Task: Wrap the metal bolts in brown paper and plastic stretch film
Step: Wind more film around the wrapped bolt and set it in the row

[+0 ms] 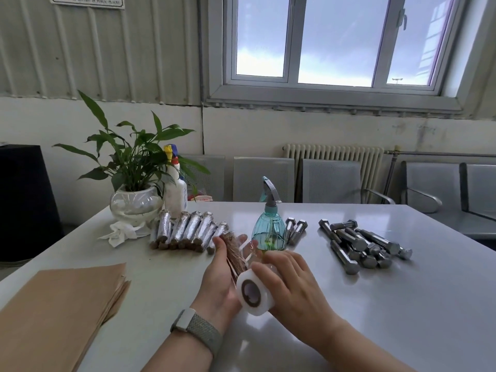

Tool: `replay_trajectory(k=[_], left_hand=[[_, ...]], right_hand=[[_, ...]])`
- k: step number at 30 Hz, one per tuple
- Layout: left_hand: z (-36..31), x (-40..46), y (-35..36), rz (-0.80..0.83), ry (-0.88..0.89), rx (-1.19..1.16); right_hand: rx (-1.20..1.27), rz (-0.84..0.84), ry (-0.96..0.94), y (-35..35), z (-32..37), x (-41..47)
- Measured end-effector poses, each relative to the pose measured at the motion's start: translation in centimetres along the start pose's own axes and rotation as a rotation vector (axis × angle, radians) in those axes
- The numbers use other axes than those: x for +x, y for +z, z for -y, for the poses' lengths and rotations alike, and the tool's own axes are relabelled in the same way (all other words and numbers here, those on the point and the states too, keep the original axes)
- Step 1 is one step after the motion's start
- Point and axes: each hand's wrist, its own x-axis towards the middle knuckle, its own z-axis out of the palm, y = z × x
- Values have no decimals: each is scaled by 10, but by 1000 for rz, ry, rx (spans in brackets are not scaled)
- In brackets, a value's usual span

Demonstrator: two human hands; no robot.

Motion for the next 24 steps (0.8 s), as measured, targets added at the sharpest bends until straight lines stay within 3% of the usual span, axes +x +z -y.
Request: replay_trajectory(k=[9, 18, 21, 24], left_hand=[[-5, -2, -2, 50, 66, -99], [-8, 4, -3, 54, 193, -121], [-5, 6, -2, 37, 278, -90], [0, 7, -4, 34, 420, 100]], right_hand=[[267, -93, 360, -1, 9, 0], [637, -104, 1075, -1, 23, 13], [891, -122, 1288, -2, 17, 14], [1271, -66, 1488, -7, 12, 18]])
